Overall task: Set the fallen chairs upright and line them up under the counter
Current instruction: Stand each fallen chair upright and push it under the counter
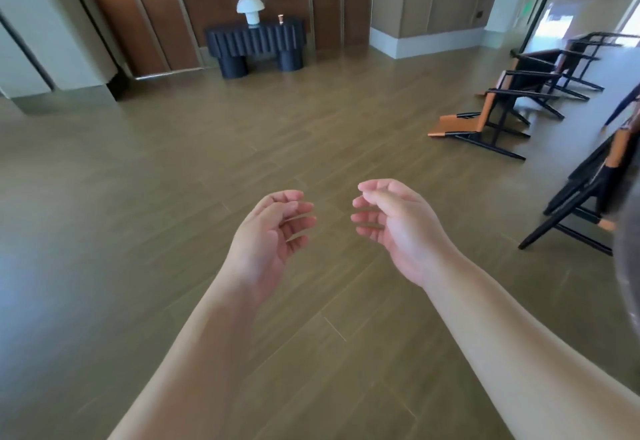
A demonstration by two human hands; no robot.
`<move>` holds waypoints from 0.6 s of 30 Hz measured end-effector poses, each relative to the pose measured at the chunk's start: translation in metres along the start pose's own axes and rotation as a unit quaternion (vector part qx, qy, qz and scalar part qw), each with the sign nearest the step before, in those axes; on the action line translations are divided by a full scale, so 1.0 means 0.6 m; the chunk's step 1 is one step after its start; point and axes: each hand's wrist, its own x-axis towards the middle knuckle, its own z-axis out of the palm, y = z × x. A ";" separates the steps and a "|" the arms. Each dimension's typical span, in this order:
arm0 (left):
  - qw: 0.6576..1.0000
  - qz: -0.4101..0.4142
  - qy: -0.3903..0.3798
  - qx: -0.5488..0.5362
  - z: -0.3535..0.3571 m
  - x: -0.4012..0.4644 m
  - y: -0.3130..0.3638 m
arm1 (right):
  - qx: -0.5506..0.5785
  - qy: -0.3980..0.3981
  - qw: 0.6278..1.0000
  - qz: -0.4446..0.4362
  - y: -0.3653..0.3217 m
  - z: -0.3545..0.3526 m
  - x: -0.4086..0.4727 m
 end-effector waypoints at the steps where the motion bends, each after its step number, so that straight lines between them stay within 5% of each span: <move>1: 1.000 0.001 -0.001 -0.005 -0.014 0.025 0.003 | -0.002 0.000 1.000 0.002 0.004 0.015 0.026; 18: 0.995 0.000 -0.100 0.017 -0.209 0.568 0.152 | -0.047 0.078 0.996 -0.019 -0.008 0.276 0.501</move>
